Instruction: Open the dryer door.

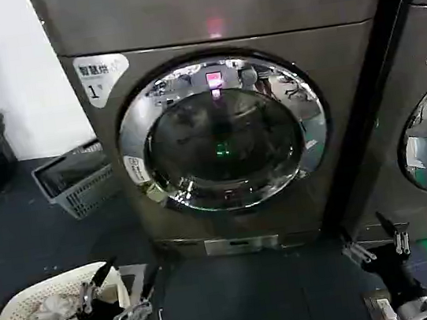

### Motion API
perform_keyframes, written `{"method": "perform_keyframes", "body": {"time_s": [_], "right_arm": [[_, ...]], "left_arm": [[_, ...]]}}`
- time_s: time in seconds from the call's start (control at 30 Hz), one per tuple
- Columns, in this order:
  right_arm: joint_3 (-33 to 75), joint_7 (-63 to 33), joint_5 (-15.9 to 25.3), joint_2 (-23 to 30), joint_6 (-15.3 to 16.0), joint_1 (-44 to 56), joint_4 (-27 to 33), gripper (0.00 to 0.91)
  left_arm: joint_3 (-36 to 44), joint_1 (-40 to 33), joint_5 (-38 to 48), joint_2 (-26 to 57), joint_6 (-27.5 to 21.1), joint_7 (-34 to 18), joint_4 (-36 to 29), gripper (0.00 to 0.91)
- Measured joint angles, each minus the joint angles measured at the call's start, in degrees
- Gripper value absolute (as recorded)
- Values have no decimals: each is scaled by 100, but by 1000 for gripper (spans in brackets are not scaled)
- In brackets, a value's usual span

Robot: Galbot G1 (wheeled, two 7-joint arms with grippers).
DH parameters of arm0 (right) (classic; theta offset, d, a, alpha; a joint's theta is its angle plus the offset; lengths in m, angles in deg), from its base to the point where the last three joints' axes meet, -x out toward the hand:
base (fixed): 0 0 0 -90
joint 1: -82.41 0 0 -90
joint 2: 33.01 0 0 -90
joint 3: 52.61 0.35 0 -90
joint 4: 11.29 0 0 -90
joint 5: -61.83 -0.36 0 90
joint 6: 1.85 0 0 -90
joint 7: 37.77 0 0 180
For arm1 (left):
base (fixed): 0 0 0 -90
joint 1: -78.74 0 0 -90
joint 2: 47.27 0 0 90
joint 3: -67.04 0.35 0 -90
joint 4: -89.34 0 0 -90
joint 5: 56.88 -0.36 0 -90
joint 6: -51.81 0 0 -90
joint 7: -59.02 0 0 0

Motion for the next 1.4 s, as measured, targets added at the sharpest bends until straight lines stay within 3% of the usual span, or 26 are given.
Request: {"method": "perform_keyframes", "body": {"time_s": [0.27,0.43,0.67,0.9,1.1,1.4], "right_arm": [[-190,342,-617,-579,429,-335,-153,907],[-418,343,-1122,-1284,510,-655,-35,907],[-942,379,-1383,-2430,607,-1330,219,907],[-1933,400,-1943,-3302,672,-2237,640,907],[-2972,495,-2102,-3589,553,-3184,1140,907],[-4393,618,-2278,-3350,536,-4854,2079,907]], "left_arm": [[-33,-6,-17,-33,-37,138,17,907],[-92,13,-17,-71,-23,143,12,907],[-141,102,-17,-112,-30,209,-39,907],[-137,149,17,-131,54,261,35,907],[-101,234,62,-190,92,268,26,907],[-113,245,61,-236,167,268,42,907]]}}
